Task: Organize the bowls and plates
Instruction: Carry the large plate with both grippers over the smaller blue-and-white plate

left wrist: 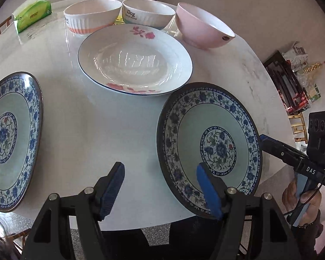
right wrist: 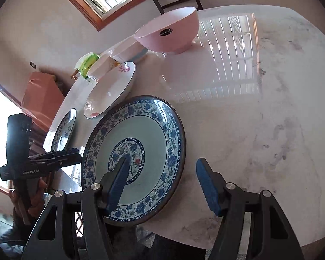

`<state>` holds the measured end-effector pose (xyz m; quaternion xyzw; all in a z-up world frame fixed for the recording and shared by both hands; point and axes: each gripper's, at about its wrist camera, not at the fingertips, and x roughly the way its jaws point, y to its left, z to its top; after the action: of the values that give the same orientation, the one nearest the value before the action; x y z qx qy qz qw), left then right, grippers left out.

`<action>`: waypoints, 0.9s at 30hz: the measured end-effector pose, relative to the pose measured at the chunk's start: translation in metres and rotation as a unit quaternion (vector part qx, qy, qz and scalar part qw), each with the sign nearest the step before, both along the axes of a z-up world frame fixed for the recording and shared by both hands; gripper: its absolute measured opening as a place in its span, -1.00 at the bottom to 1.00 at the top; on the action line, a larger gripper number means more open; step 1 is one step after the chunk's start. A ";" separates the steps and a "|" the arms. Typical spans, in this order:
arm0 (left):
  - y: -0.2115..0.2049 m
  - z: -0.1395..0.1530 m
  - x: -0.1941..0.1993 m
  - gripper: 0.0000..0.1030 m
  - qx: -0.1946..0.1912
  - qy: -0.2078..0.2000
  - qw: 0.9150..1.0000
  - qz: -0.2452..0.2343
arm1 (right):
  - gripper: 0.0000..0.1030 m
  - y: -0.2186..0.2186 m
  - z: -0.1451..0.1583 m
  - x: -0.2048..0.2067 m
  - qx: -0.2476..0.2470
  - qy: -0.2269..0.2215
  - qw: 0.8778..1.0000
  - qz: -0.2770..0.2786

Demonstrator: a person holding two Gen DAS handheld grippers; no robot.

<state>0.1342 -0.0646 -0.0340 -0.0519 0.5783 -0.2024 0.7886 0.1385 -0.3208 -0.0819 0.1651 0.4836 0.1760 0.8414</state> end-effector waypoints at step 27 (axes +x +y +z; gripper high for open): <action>-0.024 0.000 -0.039 -0.41 0.059 -0.050 0.996 0.043 | -0.63 0.005 -0.015 -0.016 -0.007 -0.008 0.999 0.036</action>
<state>0.0956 -0.0882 -0.0338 -0.0202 0.5460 -0.1360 0.8264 0.1224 -0.3157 -0.0966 0.1400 0.4839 0.2038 0.8395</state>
